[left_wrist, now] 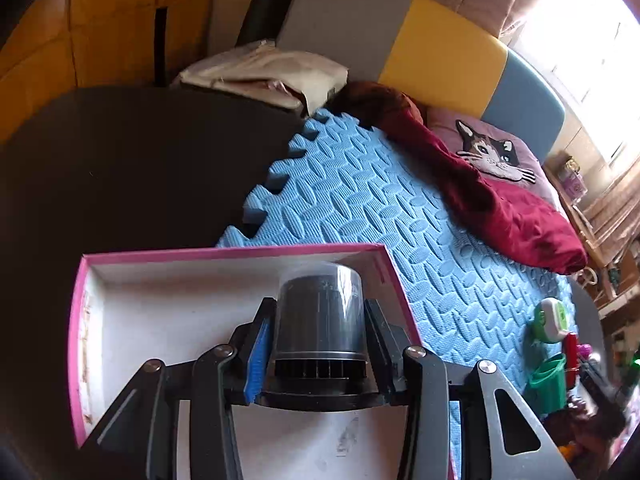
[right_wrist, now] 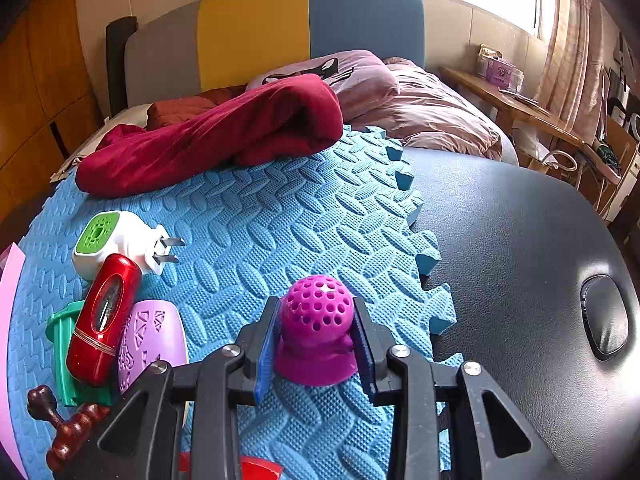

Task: Organize rigid objects
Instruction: 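Carry the black cup to the white tray while right gripper grasps magenta suction toy, then release the black cup in the tray and withdraw the left gripper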

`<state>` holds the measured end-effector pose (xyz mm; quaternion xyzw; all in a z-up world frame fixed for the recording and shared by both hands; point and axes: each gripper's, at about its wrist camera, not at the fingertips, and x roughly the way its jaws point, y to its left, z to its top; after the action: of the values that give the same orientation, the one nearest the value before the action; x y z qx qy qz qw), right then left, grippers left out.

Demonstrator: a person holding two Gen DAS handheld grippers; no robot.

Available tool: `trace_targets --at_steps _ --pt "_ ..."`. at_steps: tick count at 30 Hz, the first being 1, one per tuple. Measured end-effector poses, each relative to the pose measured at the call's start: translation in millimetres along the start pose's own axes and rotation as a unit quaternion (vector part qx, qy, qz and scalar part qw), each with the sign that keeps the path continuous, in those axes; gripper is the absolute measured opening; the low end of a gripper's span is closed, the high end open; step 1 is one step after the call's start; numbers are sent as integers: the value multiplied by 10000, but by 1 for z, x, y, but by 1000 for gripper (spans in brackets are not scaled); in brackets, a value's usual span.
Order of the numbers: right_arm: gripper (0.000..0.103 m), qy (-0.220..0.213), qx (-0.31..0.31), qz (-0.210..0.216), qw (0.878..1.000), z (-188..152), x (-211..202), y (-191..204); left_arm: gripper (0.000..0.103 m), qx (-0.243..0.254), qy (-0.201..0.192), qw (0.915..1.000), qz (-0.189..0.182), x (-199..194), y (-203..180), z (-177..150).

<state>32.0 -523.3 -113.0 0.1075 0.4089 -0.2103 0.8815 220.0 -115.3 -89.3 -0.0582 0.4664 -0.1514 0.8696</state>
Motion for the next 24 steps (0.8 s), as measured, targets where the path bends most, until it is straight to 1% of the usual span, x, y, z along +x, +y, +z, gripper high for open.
trace_targets --at_steps 2,4,6,8,12,18,22,24 --pt "34 0 -2 -2 10000 0 0 1 49 42 -52 10000 32 -7 0 -4" --pt "34 0 -4 -4 10000 0 0 0 59 174 -174 9996 116 -19 -1 -9" --pt "34 -1 -7 -11 10000 0 0 1 61 217 -295 9992 163 -34 0 -14" --pt "34 -1 -8 -12 10000 0 0 0 61 224 -374 9988 212 -47 1 -21" --pt "34 -2 -13 -23 10000 0 0 0 61 339 -455 9980 271 -75 1 -46" --pt "35 -8 -15 -70 10000 0 -1 1 62 564 -562 9949 625 -108 1 -91" --pt "41 -7 76 -135 9999 0 -1 -1 63 569 -573 9940 732 -120 7 -106" --pt "41 -2 86 -175 9998 1 -2 0 65 566 -632 9932 797 -126 10 -110"
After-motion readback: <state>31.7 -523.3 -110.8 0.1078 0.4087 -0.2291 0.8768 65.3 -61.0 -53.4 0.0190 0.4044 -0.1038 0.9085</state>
